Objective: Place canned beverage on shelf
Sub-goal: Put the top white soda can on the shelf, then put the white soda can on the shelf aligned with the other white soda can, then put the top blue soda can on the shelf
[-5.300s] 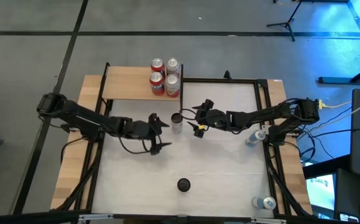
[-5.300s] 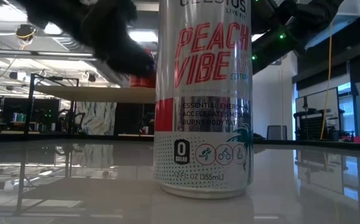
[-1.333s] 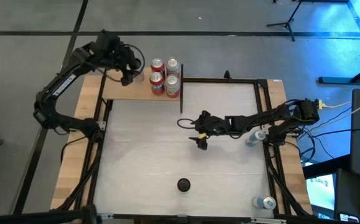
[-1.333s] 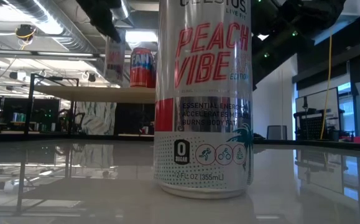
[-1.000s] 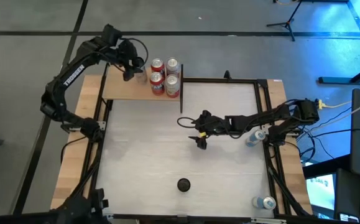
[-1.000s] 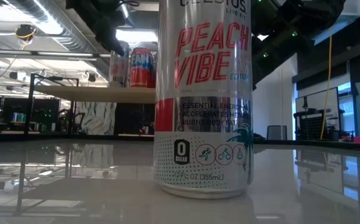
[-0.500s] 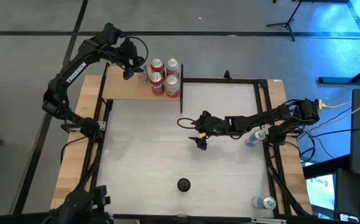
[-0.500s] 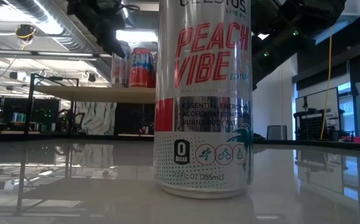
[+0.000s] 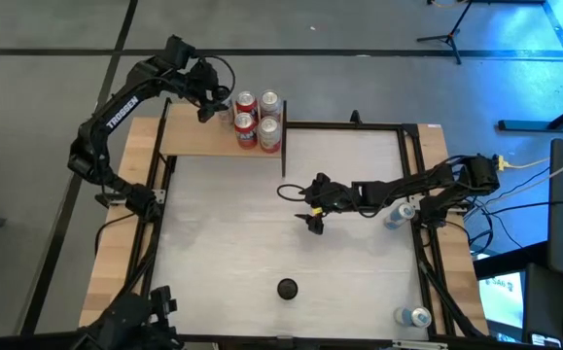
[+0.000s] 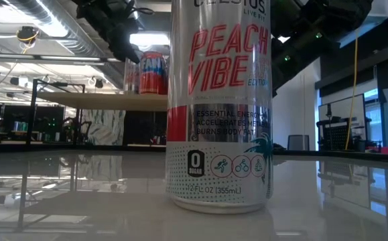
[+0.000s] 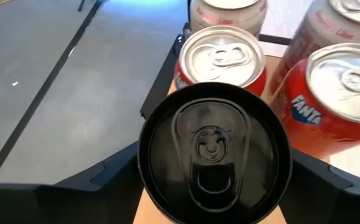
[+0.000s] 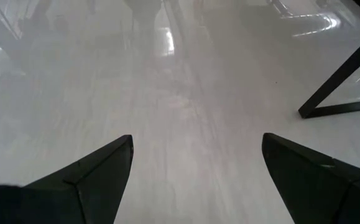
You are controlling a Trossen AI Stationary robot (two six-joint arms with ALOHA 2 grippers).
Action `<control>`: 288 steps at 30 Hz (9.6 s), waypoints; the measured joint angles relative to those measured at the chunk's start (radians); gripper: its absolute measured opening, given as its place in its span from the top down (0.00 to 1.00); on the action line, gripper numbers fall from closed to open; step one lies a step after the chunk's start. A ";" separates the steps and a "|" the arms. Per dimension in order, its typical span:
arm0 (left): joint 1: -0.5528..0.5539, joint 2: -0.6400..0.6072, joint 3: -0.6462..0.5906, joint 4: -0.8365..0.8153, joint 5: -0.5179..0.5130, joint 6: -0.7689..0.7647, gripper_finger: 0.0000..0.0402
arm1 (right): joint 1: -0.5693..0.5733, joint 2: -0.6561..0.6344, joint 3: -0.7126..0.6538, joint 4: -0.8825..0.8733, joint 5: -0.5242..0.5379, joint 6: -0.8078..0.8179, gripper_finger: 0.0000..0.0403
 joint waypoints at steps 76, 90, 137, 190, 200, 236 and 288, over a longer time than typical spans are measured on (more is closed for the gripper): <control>-1.609 0.334 0.125 0.280 -0.818 -1.103 0.11 | 0.522 -0.085 -0.002 -0.221 0.290 0.195 0.12; -1.655 0.450 0.126 0.380 -0.950 -1.126 0.11 | 0.545 -0.082 -0.002 -0.229 0.313 0.399 0.12; -1.655 0.524 0.122 0.376 -0.881 -0.996 0.42 | 0.549 -0.050 -0.002 -0.225 0.330 0.402 0.12; -0.792 -0.347 0.139 -0.307 -0.599 -0.301 0.39 | 0.159 -0.047 -0.002 -0.203 0.487 0.131 0.12; -0.446 -0.239 0.139 -0.267 -0.344 -0.151 0.39 | 0.142 -0.047 -0.002 -0.203 0.487 0.068 0.12; -0.084 -0.190 -0.122 -0.074 0.012 0.014 0.38 | 0.143 -0.047 -0.002 -0.199 0.422 0.054 0.12; -0.645 -0.358 -0.221 -0.035 0.280 -0.306 0.12 | 0.166 -0.079 0.105 -0.371 0.348 0.065 0.12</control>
